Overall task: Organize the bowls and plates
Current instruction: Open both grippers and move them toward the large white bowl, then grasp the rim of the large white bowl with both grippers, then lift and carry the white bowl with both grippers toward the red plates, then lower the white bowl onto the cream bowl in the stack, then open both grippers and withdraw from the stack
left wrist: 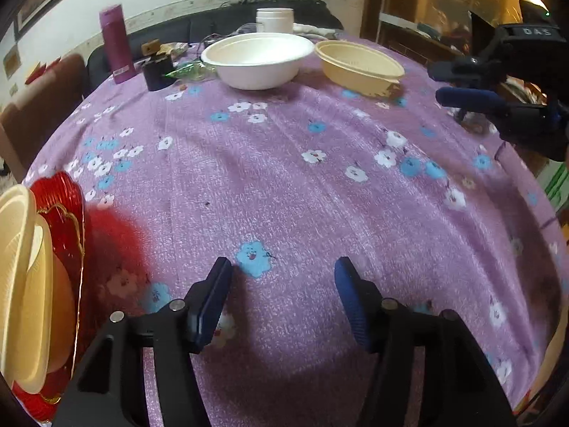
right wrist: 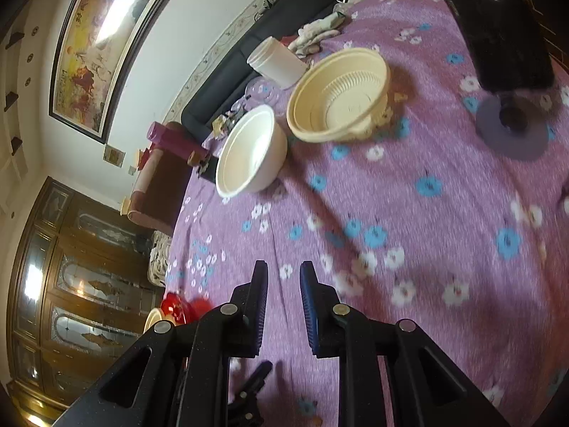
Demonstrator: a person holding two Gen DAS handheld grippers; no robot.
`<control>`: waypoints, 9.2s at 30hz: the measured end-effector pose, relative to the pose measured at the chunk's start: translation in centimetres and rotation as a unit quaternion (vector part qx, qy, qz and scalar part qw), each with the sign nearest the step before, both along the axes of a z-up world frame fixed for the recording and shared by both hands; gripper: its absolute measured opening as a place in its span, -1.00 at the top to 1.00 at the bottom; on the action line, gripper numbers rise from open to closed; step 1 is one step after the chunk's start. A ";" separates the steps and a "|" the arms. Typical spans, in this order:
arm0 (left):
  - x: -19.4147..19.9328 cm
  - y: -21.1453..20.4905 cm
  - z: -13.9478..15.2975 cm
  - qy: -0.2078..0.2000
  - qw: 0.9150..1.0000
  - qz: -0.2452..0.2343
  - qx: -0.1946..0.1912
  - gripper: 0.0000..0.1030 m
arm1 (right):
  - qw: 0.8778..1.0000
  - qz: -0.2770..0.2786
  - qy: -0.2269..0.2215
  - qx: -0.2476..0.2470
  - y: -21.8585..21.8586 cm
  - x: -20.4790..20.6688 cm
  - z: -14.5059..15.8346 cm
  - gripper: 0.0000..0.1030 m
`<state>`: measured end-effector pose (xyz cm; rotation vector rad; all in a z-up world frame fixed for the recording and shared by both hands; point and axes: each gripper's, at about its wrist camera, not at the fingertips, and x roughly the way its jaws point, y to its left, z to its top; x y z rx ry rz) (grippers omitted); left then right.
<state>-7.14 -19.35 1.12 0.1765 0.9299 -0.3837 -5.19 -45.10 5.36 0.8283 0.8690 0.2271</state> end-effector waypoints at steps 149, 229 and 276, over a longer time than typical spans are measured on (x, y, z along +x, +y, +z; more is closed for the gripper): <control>-1.7 3.0 5.4 -0.041 0.994 0.011 -0.099 0.10 | 0.991 0.049 -0.034 -0.121 7.2 -6.9 -0.6 0.70; -4.5 23.5 8.3 -0.114 0.962 0.197 -0.148 0.01 | 0.958 0.236 -0.040 -0.161 28.5 -1.0 2.3 0.66; -5.7 20.2 11.3 -0.148 0.963 0.190 -0.120 -0.23 | 0.969 0.211 -0.056 -0.113 22.6 -3.2 2.4 0.61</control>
